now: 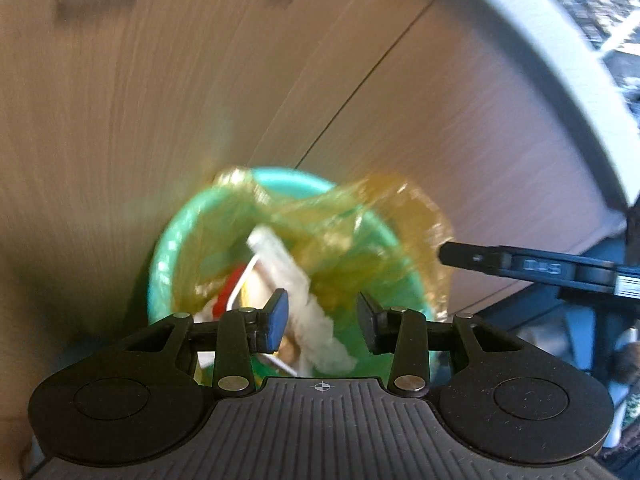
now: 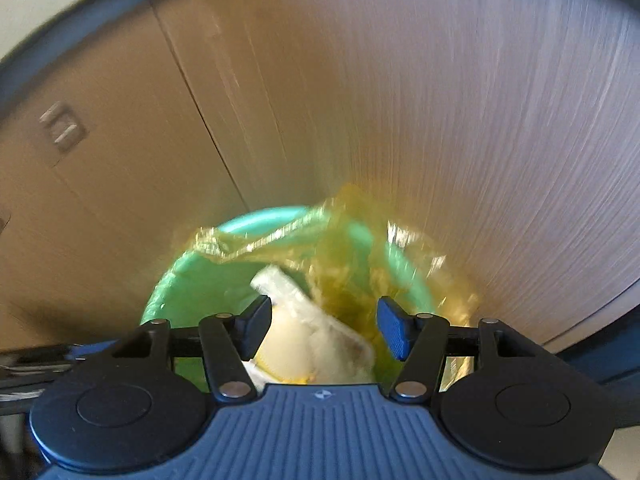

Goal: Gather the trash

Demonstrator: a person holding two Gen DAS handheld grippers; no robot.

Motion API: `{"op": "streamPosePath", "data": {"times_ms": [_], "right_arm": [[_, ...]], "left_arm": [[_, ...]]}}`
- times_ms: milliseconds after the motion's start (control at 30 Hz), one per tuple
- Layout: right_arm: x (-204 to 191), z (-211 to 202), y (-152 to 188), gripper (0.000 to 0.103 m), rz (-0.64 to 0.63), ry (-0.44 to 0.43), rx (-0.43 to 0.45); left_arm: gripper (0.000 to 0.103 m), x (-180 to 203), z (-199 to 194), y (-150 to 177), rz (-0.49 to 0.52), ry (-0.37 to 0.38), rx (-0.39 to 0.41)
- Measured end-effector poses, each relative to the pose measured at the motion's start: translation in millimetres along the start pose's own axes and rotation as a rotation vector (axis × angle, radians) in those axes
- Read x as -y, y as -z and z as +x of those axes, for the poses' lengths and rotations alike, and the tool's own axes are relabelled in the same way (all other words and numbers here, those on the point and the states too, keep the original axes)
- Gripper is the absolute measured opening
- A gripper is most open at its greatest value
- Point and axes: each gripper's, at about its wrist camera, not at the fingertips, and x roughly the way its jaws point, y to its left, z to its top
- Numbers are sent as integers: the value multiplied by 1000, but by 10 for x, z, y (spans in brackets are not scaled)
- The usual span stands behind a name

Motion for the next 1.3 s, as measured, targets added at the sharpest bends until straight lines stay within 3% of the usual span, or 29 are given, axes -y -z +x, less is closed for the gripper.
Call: {"op": "streamPosePath", "data": {"times_ms": [133,233,400,500,533,567,700,900,1300], "right_arm": [[-241,-547,1,68,0,38,200],[-525,-1102,-14,83,1,-18,379],[-1121,-1885,-145,103,-99,-127,622],[-1405,-2178,-259,103,-134,-170,695],[-1488,-2239,-275,103,-141,-182,705],[-1568,-2273,-277,103,-148,-188,704],[-1792,-2306,-198,103,-154,-216,680],[-2088,-2234,-58,103,-196,-147,619],[-2183,-2125,-53,103,-195,-151,568]], "left_arm": [[42,279,-620,-21,91,-6,149],[42,546,-1307,-85,192,-44,363],[42,910,-2328,-102,372,-267,732],[40,1015,-2714,-109,431,-338,810],[31,1027,-2814,-105,432,-362,828],[22,1032,-2891,-82,417,-393,844],[20,1035,-2906,-60,340,-490,776],[20,833,-2942,10,286,-509,670],[20,730,-2957,11,254,-535,658]]}}
